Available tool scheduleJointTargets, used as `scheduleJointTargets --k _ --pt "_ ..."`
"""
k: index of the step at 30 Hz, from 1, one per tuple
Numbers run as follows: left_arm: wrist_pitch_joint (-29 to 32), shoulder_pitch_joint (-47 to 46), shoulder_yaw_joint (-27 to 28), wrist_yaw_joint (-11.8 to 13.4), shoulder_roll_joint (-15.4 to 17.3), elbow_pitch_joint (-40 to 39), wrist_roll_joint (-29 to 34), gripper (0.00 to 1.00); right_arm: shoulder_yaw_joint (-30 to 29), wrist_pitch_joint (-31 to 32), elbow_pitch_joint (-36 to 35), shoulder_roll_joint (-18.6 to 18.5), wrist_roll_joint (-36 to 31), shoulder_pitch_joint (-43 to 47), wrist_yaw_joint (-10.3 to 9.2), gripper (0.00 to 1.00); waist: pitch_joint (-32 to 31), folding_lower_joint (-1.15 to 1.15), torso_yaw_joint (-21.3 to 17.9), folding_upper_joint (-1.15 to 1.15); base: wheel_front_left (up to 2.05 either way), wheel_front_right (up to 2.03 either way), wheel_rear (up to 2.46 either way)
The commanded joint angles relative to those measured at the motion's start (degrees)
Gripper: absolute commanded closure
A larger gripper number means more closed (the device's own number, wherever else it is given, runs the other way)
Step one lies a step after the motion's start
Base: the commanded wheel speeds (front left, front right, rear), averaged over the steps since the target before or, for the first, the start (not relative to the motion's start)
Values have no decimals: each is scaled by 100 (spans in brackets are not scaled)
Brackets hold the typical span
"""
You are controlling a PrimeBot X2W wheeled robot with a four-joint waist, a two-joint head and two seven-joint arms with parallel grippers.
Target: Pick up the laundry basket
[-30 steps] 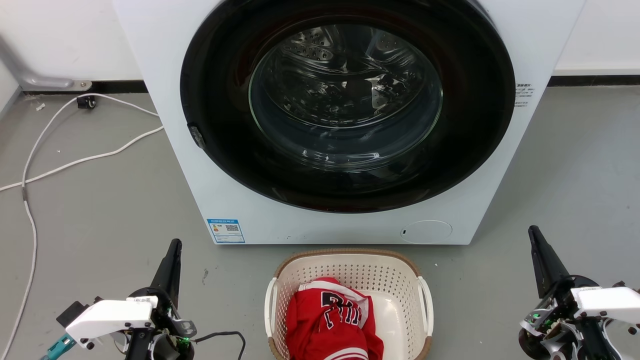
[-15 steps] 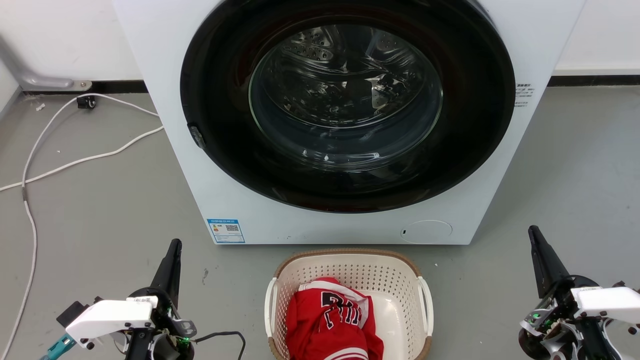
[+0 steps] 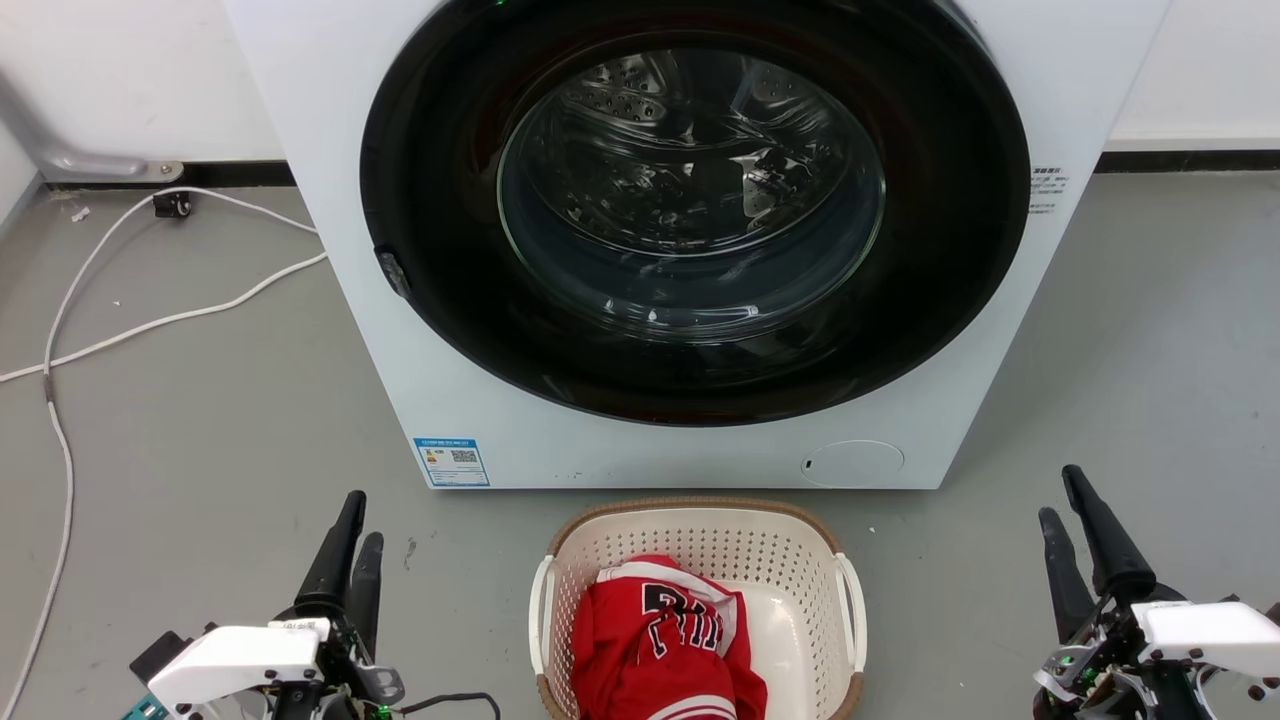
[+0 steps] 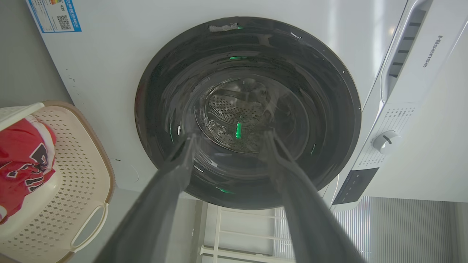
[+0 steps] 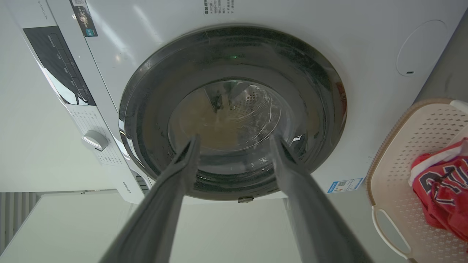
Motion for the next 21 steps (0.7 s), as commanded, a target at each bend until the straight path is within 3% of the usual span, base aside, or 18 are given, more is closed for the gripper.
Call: scheduleJointTargets --k 1,10,21 --pt "-76 -126 -78 0 18 -121 18 0 47 -74 -123 -12 -37 -98 2 0 1 0 0 0 0 0 0" --pt "-335 -180 -293 0 19 -242 499 0 97 -330 -205 -11 -644 -61 3 0 0 0 21 0 0 0 0" --pt "-610 -207 -520 17 20 -512 2210 0 121 -606 -476 -10 -2414 -22 4 0 -10 0 51 0 0 0 0"
